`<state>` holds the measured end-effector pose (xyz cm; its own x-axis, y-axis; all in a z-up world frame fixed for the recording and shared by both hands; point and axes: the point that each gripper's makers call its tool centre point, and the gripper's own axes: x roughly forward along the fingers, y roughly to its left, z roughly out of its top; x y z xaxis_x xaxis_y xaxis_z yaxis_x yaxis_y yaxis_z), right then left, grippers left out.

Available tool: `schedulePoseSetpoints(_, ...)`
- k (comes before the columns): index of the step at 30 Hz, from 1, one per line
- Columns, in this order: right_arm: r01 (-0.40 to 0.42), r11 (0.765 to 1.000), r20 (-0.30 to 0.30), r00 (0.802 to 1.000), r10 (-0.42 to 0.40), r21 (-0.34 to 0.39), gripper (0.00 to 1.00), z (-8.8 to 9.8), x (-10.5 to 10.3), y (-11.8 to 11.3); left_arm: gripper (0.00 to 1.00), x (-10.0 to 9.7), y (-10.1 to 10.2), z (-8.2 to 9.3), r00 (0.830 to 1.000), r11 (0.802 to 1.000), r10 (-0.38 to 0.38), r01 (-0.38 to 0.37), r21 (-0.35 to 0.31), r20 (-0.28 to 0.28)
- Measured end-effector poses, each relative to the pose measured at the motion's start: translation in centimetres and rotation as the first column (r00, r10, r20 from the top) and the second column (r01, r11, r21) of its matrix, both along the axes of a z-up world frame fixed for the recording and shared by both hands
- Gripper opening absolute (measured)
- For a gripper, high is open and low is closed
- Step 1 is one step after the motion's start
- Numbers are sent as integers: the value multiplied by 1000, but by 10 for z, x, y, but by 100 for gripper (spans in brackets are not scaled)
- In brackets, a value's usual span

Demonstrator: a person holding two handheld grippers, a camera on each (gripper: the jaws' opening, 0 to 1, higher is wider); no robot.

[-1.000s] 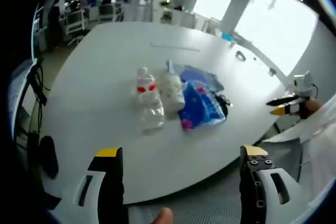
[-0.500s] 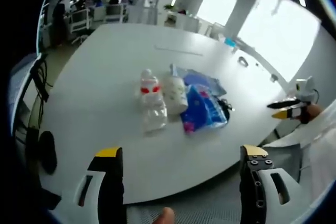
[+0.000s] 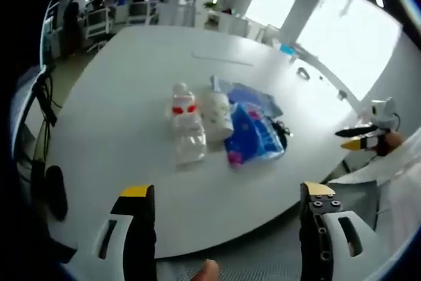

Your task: Arrange the tabletop items into an orderly group along one side of the table until the central work area is clear of visible clutter.

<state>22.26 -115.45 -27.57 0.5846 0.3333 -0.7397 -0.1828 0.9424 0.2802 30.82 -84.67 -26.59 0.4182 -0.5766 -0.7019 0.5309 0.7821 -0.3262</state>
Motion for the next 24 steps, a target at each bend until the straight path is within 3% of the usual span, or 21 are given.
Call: schedulePoseSetpoints(24, 66, 998, -43, 997, -65, 17, 59, -9, -8, -7, 85, 38, -7, -9, 999, 999, -43, 43, 15, -13)
